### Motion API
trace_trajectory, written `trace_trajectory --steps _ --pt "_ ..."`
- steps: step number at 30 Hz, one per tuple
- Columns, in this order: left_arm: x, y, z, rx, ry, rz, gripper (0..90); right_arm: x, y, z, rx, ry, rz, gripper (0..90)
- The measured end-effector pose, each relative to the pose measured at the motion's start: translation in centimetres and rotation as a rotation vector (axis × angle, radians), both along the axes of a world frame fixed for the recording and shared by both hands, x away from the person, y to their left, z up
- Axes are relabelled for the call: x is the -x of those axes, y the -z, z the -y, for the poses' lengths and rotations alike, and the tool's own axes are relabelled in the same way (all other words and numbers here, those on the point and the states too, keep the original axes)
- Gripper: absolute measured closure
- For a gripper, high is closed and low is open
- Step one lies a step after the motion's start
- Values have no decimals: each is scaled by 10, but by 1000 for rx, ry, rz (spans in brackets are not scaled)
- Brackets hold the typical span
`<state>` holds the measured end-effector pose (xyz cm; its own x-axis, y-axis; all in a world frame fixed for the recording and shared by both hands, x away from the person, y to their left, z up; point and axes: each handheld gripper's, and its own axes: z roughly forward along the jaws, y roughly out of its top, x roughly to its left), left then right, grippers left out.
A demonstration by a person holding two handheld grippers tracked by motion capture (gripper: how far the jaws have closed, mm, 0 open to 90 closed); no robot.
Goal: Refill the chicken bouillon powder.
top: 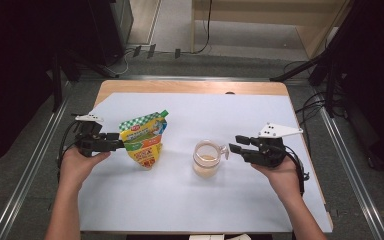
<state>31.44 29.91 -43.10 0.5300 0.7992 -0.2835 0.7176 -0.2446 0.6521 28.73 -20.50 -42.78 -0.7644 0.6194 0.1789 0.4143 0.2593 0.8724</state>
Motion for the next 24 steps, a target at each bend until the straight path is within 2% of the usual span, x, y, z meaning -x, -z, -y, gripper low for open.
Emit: trace_trajectory --steps 4,16,20,24 --pt "0 0 0 5 2 0 383 -3 6 8 8 11 -6 532" --pt "-1 -1 0 11 3 6 382 -9 20 32 -15 64 -19 443" --pt "0 -1 -1 13 4 9 381 -8 27 36 13 80 8 393" --pt "0 -2 -1 17 3 12 381 -9 35 41 26 96 8 342"
